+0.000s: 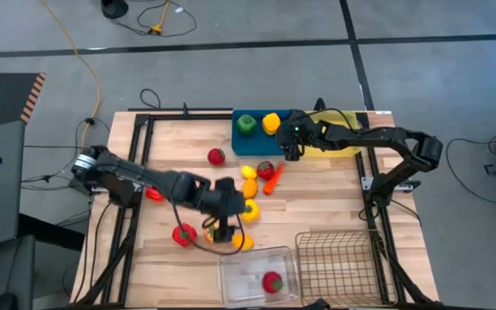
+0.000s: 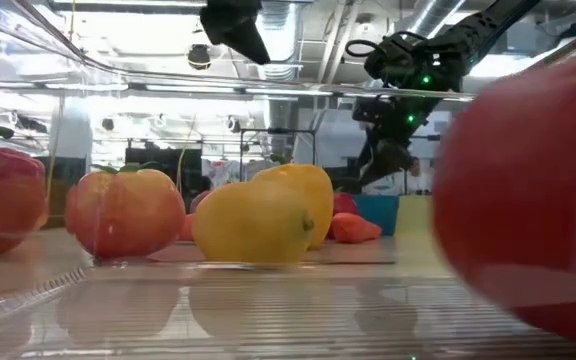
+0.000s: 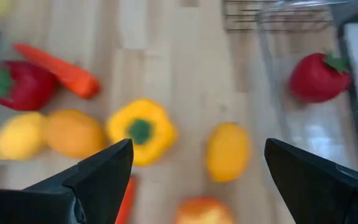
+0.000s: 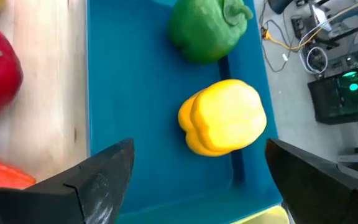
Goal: Sort produce into baskets
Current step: Put the red tomato into the transparent bin
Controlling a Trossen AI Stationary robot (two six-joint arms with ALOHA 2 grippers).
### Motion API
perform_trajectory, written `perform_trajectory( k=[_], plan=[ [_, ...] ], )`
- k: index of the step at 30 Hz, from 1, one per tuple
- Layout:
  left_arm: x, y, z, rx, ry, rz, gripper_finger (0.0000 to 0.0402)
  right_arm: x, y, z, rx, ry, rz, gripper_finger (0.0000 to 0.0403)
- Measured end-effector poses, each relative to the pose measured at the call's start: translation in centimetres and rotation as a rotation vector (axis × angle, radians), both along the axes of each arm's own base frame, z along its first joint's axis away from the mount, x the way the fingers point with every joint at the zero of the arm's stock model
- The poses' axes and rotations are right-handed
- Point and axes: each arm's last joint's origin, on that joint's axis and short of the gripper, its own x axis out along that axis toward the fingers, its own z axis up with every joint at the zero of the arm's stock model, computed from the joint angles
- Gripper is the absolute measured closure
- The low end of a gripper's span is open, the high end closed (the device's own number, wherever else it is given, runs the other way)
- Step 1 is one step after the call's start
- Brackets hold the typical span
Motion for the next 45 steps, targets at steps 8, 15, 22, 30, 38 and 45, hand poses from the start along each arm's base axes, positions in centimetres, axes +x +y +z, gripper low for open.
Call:
perform_trajectory(
  k=[8, 15, 22, 30, 38, 45],
  plan=[
    [-0.9, 7.2, -2.4, -0.026, 0.008, -0.001, 0.0051, 0.7, 1.7, -0.2, 0.009, 0.021, 0.060, 0.0014],
    [-2.0, 11.8, -3.7, 0.048, -0.009, -0.001, 0.0051, 1.8, 5.0, 0.2, 0.049, 0.076, 0.150, 0.0018],
    [-2.4, 14.4, -4.0, 0.086, -0.014, -0.008, 0.0051, 3.6, 7.3, 3.6, 0.239, -0.109, -0.011, 0.0028],
    [-3.1, 17.3, -3.9, 0.136, -0.016, 0.023, 0.0051, 4.0, 9.6, 4.0, 0.497, -0.253, -0.256, 0.0029],
    [-3.6, 19.3, -3.8, 0.132, -0.045, 0.010, 0.0051, 5.0, 10.1, 2.2, 0.635, -0.305, -0.448, 0.0029],
    [-3.7, 19.3, -3.8, 0.109, -0.056, -0.023, 0.0052, 6.5, 9.9, -0.9, 0.639, -0.286, -0.519, 0.0029]
  ],
)
